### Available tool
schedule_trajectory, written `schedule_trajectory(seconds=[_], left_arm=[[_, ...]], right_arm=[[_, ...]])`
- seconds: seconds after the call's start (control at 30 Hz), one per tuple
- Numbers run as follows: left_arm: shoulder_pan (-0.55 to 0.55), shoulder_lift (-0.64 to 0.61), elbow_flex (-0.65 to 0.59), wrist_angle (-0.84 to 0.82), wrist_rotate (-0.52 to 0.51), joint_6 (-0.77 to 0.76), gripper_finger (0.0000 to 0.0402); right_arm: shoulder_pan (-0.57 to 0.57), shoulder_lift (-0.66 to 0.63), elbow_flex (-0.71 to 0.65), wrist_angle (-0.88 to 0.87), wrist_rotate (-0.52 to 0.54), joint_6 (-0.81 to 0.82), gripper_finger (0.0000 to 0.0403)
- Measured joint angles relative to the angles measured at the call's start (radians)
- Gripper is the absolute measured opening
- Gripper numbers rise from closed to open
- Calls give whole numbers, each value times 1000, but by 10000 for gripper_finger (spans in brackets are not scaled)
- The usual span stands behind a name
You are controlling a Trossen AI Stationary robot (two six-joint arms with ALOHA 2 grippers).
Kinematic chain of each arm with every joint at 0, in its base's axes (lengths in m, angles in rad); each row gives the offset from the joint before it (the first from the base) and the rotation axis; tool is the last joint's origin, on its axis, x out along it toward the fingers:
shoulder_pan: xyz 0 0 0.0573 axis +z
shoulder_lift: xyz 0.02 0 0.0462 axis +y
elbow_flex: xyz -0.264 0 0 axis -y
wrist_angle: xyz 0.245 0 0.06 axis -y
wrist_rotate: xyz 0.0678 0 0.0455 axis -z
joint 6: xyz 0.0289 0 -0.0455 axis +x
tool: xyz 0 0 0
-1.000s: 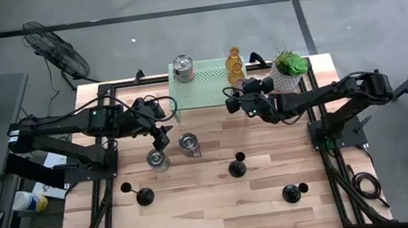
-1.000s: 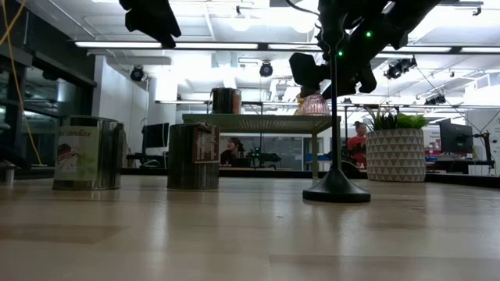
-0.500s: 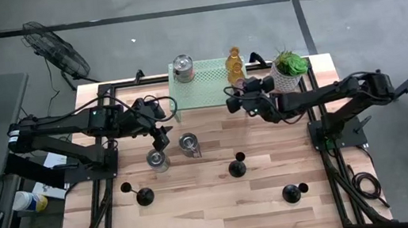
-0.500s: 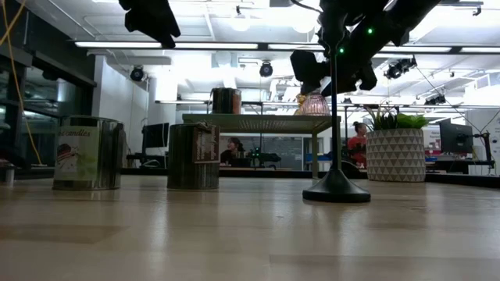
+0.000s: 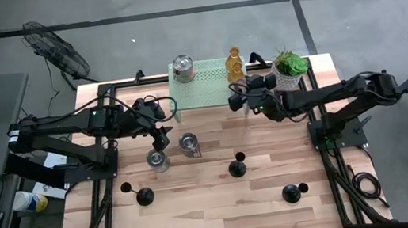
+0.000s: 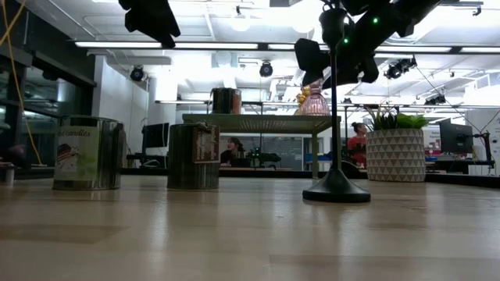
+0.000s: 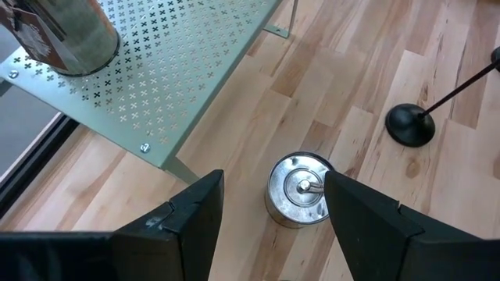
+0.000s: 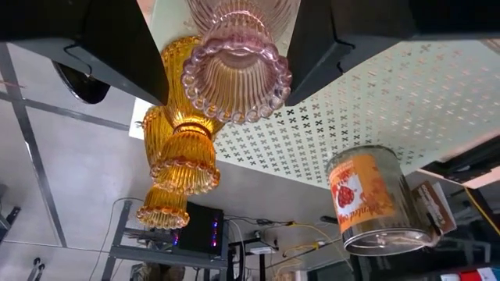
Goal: Pick & Place candle stick holders
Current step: Put the violet candle holder on the shelf, then put the green scented candle on the shelf
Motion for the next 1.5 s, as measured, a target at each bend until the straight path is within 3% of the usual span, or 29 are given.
schedule_trajectory(seconds=[0.87,1.5], left_arm=[[0,0,0,0,4,-11,216],[0,0,0,-63,28,-21,216]], right_arm=[[1,-168,0,41,-20,-28,247],[1,-335,0,40,-246,-121,247]])
